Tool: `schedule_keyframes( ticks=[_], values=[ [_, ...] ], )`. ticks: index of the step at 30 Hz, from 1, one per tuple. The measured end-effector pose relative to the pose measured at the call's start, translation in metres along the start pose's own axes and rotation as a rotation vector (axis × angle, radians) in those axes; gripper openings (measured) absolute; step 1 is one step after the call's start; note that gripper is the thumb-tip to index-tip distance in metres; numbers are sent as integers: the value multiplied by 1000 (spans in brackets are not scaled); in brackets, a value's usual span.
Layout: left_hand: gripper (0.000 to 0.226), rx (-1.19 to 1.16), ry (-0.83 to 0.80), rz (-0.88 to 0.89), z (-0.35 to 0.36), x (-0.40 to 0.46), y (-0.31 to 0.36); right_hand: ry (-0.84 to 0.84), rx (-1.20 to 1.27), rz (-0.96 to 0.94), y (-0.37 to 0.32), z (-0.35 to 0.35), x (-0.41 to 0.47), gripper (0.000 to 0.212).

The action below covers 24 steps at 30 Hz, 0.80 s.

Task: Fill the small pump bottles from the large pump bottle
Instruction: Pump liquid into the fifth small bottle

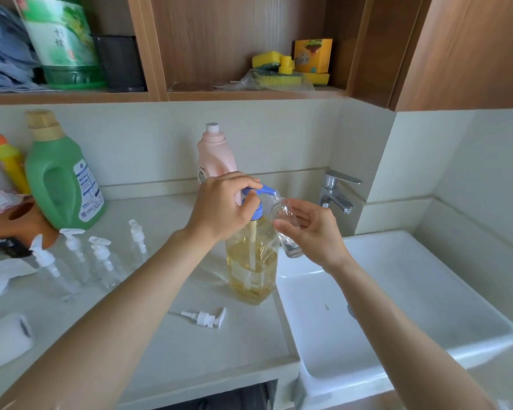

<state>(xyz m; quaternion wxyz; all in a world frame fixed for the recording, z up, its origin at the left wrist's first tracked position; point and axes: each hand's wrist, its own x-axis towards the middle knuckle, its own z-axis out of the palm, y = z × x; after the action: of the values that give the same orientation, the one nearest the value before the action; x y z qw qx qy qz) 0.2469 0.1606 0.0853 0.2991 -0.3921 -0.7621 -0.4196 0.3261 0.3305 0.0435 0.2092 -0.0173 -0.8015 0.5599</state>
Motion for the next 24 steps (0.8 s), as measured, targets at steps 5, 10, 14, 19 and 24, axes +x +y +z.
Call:
schedule_keyframes(
  ticks=[5,10,14,19,24],
  values=[
    [37,-27,69,3,6,-8,-2,-10,83,38,2,3,-1,70],
    [35,-51,91,25,11,-13,-5,-27,78,68,5,0,4,52],
    [32,-41,68,28,17,-20,-6,-49,17,48,6,-5,4,40],
    [37,-50,57,0,13,-19,-2,-66,5,50,3,-2,4,57],
    [46,-30,20,-55,1,-14,11,-71,48,39,-6,-1,8,59]
  ],
)
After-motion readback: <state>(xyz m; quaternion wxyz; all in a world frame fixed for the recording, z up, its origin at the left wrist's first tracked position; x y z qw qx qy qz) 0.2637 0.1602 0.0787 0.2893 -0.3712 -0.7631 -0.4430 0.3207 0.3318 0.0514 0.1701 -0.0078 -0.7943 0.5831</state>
